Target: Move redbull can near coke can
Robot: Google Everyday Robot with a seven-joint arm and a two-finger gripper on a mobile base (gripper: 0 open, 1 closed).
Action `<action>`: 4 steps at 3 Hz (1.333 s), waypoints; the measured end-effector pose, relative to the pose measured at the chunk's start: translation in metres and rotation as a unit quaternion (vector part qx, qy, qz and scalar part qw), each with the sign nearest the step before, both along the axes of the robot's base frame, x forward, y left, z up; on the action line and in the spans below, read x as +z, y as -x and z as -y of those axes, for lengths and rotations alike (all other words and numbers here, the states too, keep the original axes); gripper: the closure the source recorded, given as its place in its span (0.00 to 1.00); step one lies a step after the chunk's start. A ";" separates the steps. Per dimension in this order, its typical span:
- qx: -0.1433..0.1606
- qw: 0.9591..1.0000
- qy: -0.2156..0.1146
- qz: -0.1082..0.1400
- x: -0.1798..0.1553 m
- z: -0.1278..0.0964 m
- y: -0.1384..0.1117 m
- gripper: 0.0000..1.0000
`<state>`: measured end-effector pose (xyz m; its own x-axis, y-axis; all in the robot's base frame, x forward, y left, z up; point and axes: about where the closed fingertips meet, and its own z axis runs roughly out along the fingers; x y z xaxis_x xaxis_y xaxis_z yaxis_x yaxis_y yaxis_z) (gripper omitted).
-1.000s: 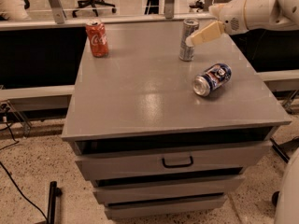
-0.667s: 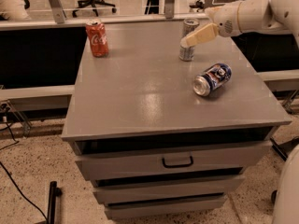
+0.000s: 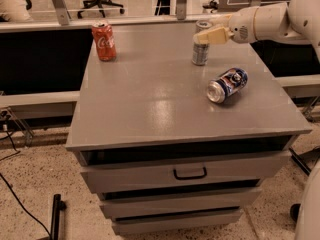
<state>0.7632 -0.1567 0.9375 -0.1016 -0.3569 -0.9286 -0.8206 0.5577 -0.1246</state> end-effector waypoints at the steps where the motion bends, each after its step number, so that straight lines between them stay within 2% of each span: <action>1: 0.005 1.000 -0.015 0.000 -0.001 0.004 0.001 0.65; 2: 0.008 1.000 -0.015 -0.002 -0.004 -0.001 0.000 0.97; 3: 0.009 1.000 -0.015 -0.002 -0.004 -0.003 0.000 1.00; 4: 0.022 0.999 -0.033 -0.005 -0.005 -0.014 -0.005 1.00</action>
Offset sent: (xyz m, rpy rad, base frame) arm -0.0012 -0.0033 -0.0012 0.0255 -0.0004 0.0083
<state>0.7684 -0.1422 0.9327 -0.0972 -0.2983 -0.9495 -0.8453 0.5284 -0.0795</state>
